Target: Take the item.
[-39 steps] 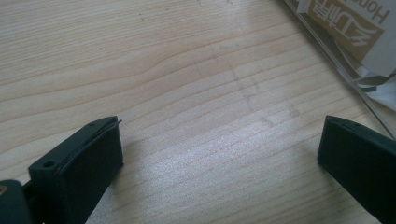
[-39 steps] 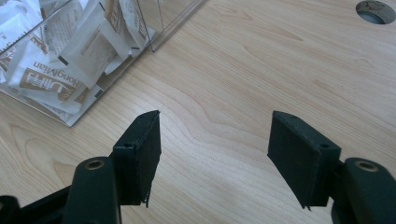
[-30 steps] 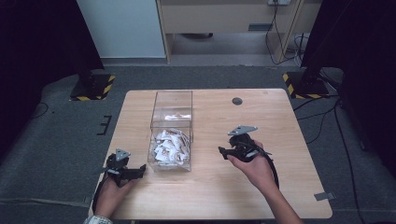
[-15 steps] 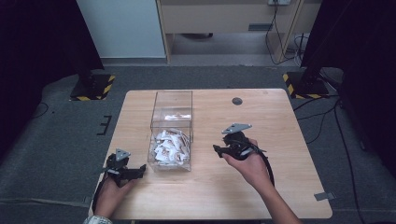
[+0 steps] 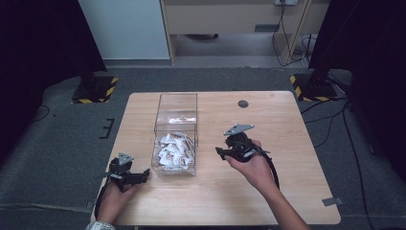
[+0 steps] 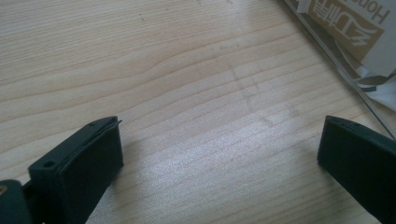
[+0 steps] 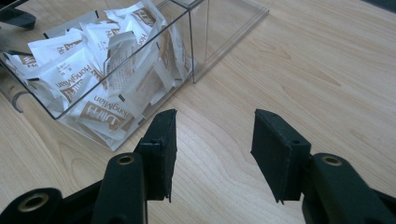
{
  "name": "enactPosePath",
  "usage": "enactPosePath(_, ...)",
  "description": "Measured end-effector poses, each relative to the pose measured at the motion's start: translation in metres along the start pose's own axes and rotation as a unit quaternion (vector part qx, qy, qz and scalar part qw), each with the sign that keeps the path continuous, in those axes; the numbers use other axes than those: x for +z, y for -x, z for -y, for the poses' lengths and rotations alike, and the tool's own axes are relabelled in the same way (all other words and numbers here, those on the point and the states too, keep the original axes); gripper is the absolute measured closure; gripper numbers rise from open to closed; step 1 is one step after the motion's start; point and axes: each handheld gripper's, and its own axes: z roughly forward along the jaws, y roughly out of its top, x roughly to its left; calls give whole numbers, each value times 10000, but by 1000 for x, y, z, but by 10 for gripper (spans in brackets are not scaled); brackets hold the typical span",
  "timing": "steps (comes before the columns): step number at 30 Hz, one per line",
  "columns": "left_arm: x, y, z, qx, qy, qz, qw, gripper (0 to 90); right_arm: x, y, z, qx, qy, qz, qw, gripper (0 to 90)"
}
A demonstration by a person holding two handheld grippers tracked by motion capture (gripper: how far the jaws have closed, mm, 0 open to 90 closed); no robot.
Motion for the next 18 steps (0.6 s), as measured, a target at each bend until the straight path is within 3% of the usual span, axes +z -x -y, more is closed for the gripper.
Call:
enactPosePath(6, 0, 0, 0, 0, 1, -1, 10000, 0, 0, -2, -8, 57, 59, -23, 10000, 512)
enactPosePath(18, 0, 0, 0, -1, 0, 0, 10000, 0, 1, -14, -39, -140, 180, -58, 9997, 548)
